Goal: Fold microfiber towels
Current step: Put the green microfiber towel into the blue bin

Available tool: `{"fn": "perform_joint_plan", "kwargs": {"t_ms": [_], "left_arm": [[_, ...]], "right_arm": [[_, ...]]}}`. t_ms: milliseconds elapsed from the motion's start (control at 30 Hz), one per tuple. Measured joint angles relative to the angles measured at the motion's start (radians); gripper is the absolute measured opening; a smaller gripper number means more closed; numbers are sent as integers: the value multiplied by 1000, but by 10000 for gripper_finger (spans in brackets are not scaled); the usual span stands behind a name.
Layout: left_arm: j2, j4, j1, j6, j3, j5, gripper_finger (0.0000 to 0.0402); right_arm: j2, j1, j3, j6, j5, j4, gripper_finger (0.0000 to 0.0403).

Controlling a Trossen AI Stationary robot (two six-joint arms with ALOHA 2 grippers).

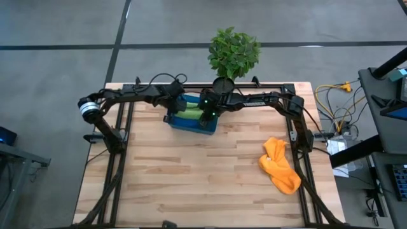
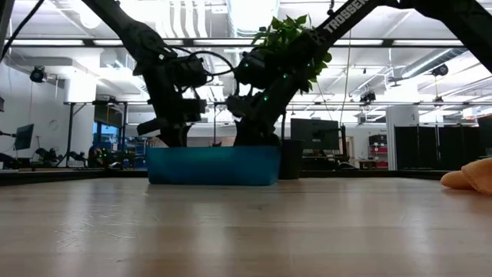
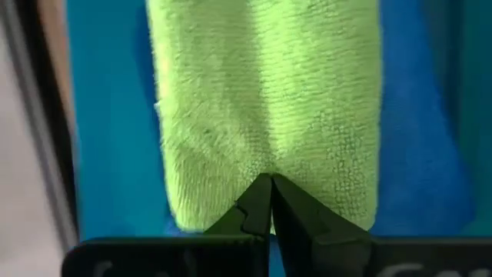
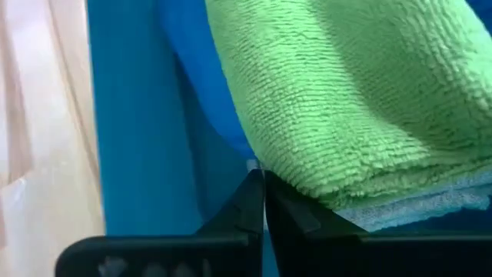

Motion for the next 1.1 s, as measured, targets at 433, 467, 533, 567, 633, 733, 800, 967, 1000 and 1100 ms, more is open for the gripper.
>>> {"fn": "perform_joint_plan", "kwargs": {"t_ms": [433, 467, 533, 567, 633, 733, 800, 967, 1000, 1100], "left_arm": [[-43, 74, 6, 30, 18, 89, 0], [-37, 83, 6, 29, 18, 91, 0], [-31, 93, 6, 24, 15, 91, 0], [-31, 101, 6, 9, 15, 91, 0], [-29, 122, 7, -25, 14, 104, 3], [-28, 131, 7, -51, 11, 132, 26], [-28, 131, 7, -53, 10, 157, 51], [-27, 131, 7, -48, 5, 166, 129], [-27, 131, 7, -46, 4, 166, 144], [-27, 131, 7, -44, 1, 166, 185]], "right_arm": [[-112, -13, 2, -72, 78, 90, 9], [-108, -20, 2, -86, 61, 96, 9], [-96, -35, 3, -108, 19, 121, 17], [-90, -41, 2, -118, -4, 114, 23], [-73, -48, 2, -135, -35, 119, 42], [-50, -54, 1, -142, -44, 109, 81], [-41, -56, 0, -143, -44, 110, 111], [-33, -57, 1, -168, 1, 104, 178], [-32, -57, 1, -174, 13, 97, 187], [-32, -56, 1, -212, 22, 69, 206]]}}
